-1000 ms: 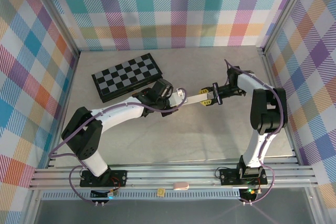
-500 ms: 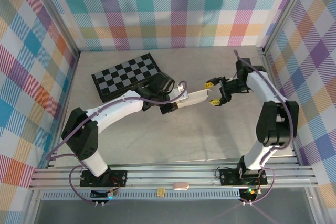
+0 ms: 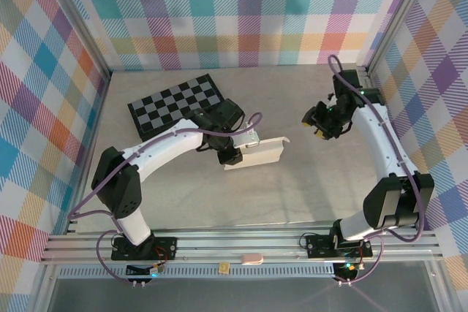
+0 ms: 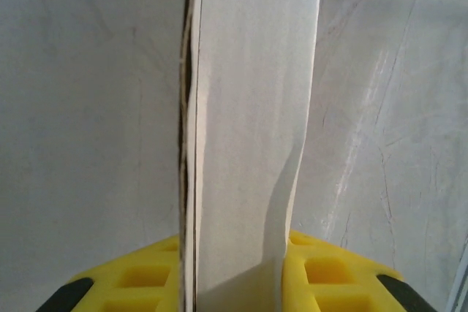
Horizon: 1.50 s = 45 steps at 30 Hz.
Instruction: Fold the paper box
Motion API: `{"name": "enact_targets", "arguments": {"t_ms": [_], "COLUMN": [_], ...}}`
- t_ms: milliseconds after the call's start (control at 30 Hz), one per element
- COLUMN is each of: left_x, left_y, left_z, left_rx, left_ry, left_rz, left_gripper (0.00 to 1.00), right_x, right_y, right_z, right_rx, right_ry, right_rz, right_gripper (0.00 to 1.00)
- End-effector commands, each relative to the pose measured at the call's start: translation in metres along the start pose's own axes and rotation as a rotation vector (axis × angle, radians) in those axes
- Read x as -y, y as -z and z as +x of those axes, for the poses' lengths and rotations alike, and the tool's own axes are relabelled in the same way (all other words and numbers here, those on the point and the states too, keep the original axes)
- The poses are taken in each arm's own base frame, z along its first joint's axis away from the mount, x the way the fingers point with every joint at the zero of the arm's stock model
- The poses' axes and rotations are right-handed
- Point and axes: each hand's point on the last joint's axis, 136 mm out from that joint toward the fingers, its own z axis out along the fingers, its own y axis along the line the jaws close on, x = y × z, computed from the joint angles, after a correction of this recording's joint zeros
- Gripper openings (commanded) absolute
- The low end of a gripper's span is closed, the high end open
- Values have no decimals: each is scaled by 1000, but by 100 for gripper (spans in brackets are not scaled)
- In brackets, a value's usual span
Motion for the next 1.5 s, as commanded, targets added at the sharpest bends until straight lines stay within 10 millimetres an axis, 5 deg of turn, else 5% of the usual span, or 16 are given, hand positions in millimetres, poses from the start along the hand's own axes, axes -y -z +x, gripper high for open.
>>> {"name": "enact_targets", "arguments": {"t_ms": [0, 167, 433, 967, 1467], "left_x": [1, -6, -14, -17, -18], "left_y": [-18, -29, -27, -31, -33], "left_z": [23, 22, 12, 7, 4], "left_rx": [-96, -86, -51, -23, -26], "left_ry": [43, 67, 69, 61, 57], "left_rz": [39, 20, -6, 4, 10], "left_gripper": [21, 27, 32, 35, 35], "right_x": [-15, -44, -41, -28, -47], "right_y": [-6, -19, -24, -39, -59], "right_z": [-5, 22, 44, 38, 34], "right_rx": [105, 80, -21, -60, -102], "right_ry": [311, 618, 782, 884, 958], "right_rz": [12, -105, -145, -55, -70], "right_gripper": [44, 46, 48, 42, 41]}}
